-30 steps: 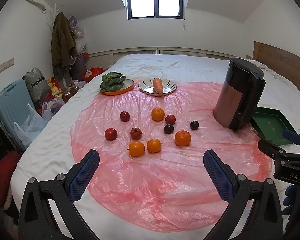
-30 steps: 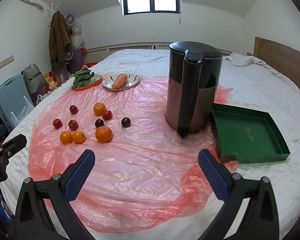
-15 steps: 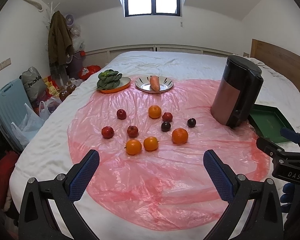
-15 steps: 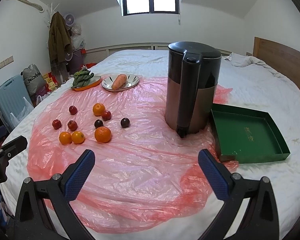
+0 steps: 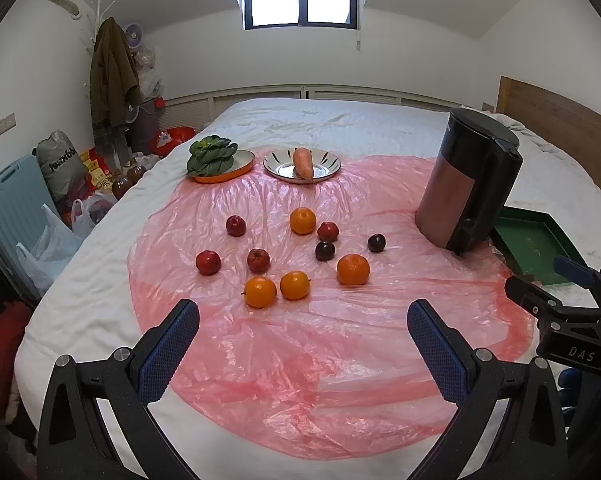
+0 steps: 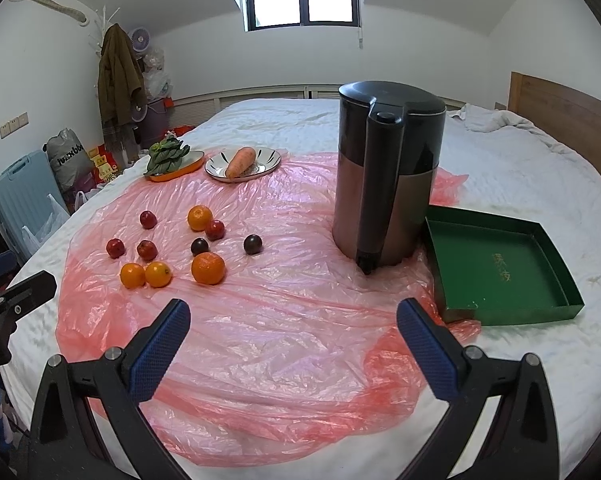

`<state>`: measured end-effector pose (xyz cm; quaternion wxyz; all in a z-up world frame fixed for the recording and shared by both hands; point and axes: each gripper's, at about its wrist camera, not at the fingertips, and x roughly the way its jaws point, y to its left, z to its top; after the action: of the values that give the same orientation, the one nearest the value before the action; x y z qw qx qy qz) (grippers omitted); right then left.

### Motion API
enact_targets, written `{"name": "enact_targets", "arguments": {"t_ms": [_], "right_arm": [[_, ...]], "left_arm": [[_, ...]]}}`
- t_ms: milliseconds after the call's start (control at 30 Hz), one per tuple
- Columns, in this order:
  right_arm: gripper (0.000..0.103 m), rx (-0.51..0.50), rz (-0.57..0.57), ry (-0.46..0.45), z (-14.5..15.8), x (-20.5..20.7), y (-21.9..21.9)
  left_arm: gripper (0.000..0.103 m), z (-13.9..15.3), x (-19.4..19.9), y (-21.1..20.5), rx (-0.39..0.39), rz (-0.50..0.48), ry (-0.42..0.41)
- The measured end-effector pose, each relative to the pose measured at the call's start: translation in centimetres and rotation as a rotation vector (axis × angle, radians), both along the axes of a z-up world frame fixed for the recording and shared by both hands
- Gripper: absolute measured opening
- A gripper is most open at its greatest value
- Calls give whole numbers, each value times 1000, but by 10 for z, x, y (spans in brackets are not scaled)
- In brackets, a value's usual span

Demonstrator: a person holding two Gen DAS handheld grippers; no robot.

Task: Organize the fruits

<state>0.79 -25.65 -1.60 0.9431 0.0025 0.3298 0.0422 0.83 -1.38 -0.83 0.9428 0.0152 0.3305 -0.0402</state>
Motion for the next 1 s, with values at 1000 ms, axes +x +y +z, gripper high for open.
{"name": "enact_targets", "arguments": {"t_ms": [1000], "right_arm": [[103,17,11,8,-3,4,0]], "left_arm": [[102,-4,9,-7,30,15,15]]}}
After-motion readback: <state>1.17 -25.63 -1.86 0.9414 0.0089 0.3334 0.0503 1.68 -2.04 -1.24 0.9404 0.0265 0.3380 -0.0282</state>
